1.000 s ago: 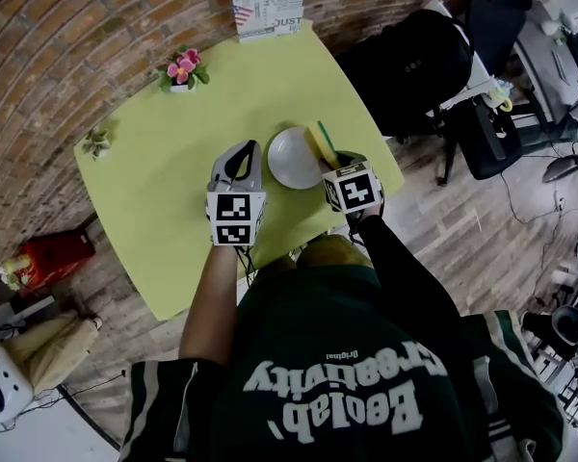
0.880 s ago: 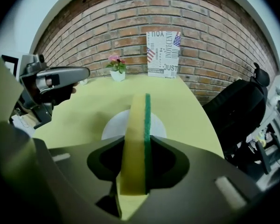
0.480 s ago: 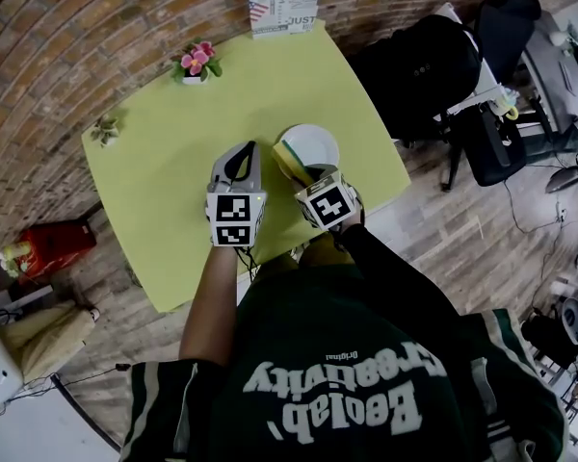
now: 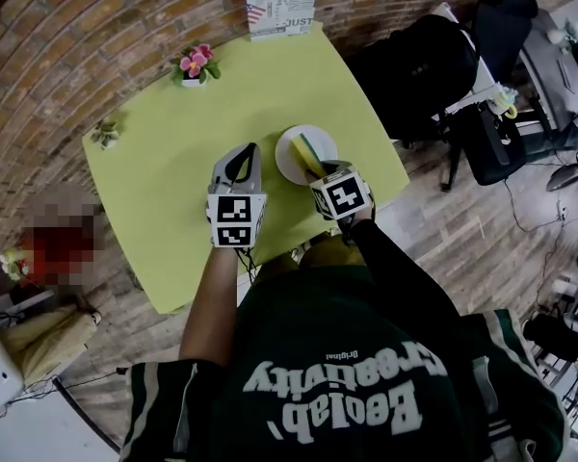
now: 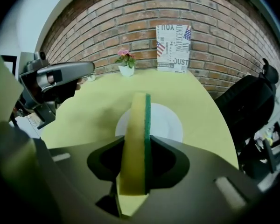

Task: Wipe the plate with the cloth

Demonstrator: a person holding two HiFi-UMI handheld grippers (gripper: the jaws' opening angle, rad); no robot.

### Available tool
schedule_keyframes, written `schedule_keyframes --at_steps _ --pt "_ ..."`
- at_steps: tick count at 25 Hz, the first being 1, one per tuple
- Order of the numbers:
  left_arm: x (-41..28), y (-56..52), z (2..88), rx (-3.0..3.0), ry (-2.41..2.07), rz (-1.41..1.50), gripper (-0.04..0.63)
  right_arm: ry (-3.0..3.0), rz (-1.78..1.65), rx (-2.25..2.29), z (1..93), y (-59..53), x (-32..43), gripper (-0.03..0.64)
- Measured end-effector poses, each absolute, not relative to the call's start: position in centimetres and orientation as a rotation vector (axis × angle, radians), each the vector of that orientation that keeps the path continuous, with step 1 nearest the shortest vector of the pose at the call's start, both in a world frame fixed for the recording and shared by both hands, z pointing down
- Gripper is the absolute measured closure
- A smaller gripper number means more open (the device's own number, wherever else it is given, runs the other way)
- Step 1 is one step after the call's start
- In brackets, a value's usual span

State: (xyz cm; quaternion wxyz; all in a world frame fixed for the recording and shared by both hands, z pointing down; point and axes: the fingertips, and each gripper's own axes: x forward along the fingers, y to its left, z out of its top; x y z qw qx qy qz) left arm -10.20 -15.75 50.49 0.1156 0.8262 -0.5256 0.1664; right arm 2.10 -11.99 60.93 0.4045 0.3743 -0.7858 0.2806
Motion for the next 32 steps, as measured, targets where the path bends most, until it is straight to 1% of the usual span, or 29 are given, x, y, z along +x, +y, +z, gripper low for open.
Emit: schedule_keyframes --at_steps 7,15,20,25,32 --pt "-8.3 -16.0 50.5 2.45 -1.5 0.504 0.589 -1.923 0.752 1.05 60.9 -12.9 6.8 0.476" --pt "-7.1 -16.1 50.5 2.46 -1.48 0.507 0.589 -1.912 0.741 1.073 60.8 -13.1 9.3 0.477" --pt "-7.0 -15.7 50.3 2.461 -1.485 0.499 0.589 -1.991 0.675 1.014 60.2 -12.6 8.1 0.477" --pt "-7.5 -15.3 50.2 2.46 -1.494 0.504 0.589 -2.066 0.596 0.901 59.1 -11.4 4.8 0.479" --pt "-8.1 -14.5 49.8 2.46 -1.506 0.497 0.589 -2.079 0.589 0.812 59.5 -8.9 0.5 0.479"
